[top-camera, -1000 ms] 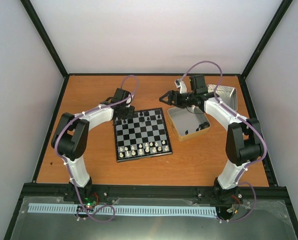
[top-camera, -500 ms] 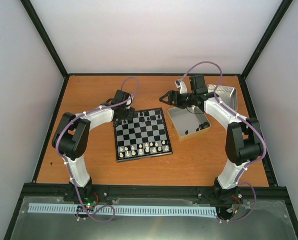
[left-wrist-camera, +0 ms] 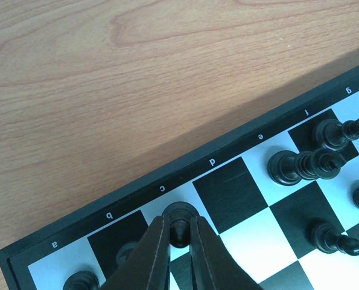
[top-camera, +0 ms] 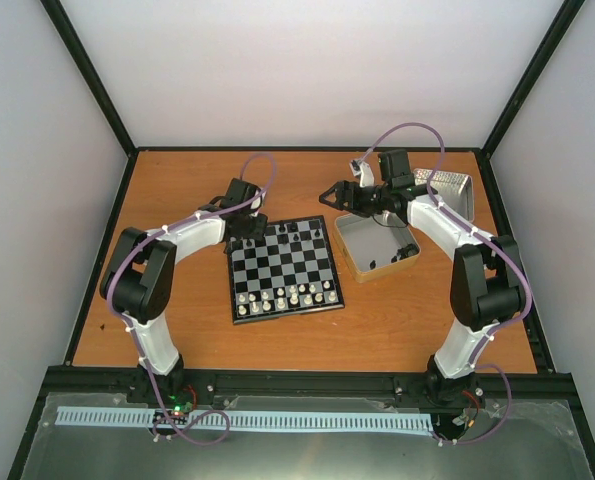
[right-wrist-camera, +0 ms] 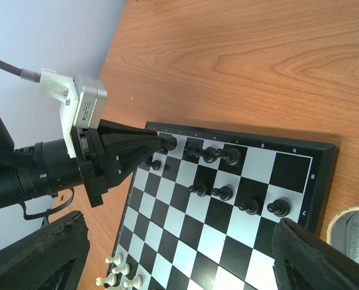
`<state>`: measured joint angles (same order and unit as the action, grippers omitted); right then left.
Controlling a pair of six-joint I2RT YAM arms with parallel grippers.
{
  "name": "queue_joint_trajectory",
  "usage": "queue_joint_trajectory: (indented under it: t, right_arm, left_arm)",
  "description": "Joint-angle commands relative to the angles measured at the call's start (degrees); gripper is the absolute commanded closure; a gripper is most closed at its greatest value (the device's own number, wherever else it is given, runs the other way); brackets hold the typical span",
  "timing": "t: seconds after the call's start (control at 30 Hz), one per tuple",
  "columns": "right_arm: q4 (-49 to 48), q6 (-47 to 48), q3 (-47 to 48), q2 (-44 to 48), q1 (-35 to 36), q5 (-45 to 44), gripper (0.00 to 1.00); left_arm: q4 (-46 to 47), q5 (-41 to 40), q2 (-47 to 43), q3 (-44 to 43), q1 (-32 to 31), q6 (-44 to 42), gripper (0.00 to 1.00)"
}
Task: Set up the chess pieces on the board
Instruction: Place the chess piece on the chessboard.
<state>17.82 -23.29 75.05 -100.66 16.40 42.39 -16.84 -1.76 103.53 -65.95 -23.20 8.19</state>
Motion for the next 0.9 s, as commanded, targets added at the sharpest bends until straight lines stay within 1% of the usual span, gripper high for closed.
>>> queue_joint_trajectory:
  t: [0.0,0.2,0.3,0.53,0.6,0.87]
  right_arm:
    - [0.0,-0.1,-0.1,-0.3,-0.4,-0.6,0.18]
    - [0.2,0.0,-0.2,-0.3,-0.4,-0.8,0.18]
    - [0.2,0.0,-0.2,-0.4,-0.4,-0.7,0.18]
    - [0.3,-0.1,-0.2,-0.2,-0.5,-0.7,0.18]
    - [0.4,0.1,-0.2,-0.2,-0.4,-0.8,0.18]
    - [0.5,0.1,0.0,-0.1,-0.5,-0.9,0.18]
  left_arm:
    - [-0.6,0.7,-1.2,-1.3,-0.1,-0.7,0.90]
    - [-0.9,0.5,-0.5,-1.1,-0.2,-0.9,0.90]
    - [-0.8,1.0,-0.4,-1.0,-0.2,-1.0,0.88]
    - [-1.5,0.8,0.7,-1.8,-0.2,-1.0,0.87]
    - [-1.8,0.7,0.9,-2.2,-0.1,-1.3,0.84]
    - [-2.6,1.7,1.1,-2.9,-0.1,-1.2,0.82]
